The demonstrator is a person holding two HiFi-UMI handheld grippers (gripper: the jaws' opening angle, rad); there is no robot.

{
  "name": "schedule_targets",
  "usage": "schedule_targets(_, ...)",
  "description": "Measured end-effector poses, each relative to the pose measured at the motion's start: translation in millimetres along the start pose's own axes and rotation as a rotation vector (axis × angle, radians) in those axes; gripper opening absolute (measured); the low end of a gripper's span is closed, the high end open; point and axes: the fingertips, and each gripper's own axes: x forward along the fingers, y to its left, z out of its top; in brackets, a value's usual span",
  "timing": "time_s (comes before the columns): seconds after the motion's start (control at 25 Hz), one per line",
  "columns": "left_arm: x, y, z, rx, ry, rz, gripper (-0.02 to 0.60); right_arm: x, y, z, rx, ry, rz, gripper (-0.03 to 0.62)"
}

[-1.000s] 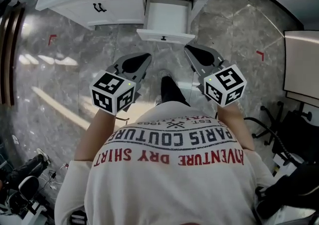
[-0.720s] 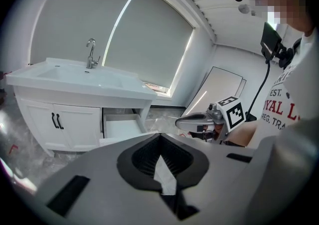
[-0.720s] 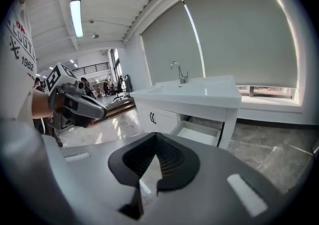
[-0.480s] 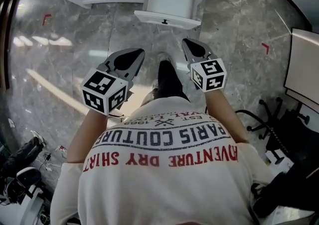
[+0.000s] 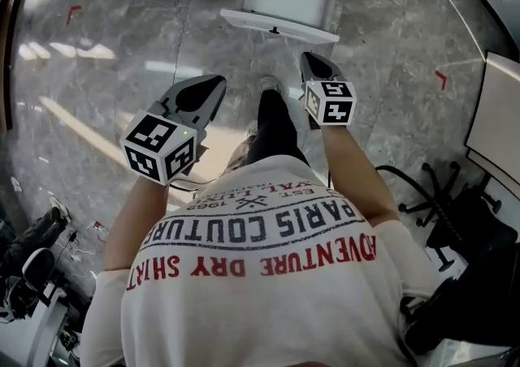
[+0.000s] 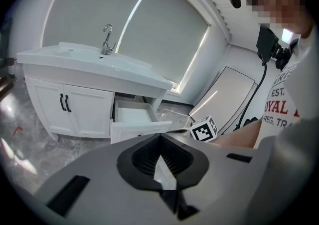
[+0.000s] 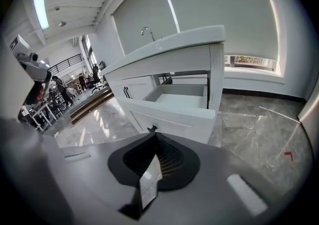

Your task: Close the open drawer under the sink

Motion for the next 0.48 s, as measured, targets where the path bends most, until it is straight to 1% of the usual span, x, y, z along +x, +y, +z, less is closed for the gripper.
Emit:
schedule_targets(0.28,18.5,18.7,2.1,-0.032,0.015,0.004,0.0,20.8,-18.5,12.6,0.008,-0.003,-0.032,0.002)
schedule_targets(0.48,28.8,26.3,1.0,-0.058,0.023,-0.007,0.0,30.9,-28.3,13.7,0.028,0.005,-0.05,0.001)
